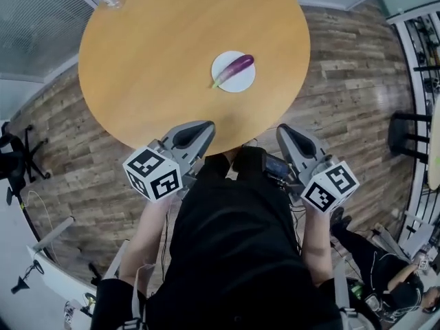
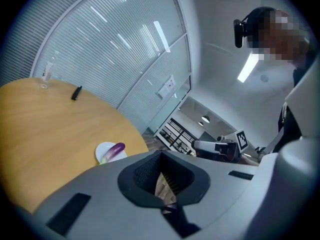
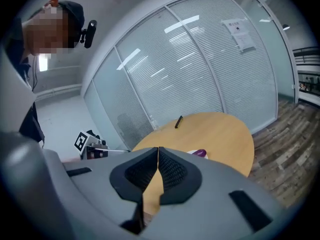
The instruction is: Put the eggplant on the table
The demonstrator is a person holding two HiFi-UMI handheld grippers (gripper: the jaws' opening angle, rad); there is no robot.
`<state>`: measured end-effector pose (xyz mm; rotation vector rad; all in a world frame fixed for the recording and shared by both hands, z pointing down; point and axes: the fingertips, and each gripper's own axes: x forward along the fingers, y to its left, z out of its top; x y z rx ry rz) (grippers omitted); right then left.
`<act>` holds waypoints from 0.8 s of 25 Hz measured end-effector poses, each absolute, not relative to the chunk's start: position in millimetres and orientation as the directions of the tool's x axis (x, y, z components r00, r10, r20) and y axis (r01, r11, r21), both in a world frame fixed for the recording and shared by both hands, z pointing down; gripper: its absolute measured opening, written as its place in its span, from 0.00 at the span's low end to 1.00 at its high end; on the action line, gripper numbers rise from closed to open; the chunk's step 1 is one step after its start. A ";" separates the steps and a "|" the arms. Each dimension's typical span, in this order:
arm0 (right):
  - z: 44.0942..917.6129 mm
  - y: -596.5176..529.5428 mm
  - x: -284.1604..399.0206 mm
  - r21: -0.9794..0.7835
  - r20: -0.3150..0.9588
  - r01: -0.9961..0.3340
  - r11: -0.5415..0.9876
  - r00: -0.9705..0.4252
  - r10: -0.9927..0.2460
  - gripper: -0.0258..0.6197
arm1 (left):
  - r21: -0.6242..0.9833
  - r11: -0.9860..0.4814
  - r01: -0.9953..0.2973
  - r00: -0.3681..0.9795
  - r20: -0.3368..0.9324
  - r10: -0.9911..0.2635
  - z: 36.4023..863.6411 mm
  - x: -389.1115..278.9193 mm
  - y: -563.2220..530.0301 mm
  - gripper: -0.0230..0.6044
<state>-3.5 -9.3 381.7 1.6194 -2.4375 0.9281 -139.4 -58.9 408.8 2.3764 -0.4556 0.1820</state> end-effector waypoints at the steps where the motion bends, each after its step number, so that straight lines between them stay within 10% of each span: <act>1: 381.2 -2.8 -2.6 -0.440 0.374 -0.860 0.258 -0.436 -0.819 0.07 | 0.616 -0.701 -0.360 0.933 0.245 -0.263 406.6 -136.4 -52.7 0.05; 20: 384.9 146.9 42.7 -0.502 0.289 -0.847 0.176 -0.356 -0.889 0.07 | 0.660 -0.683 -0.313 0.947 0.274 -0.169 401.5 -112.8 123.6 0.05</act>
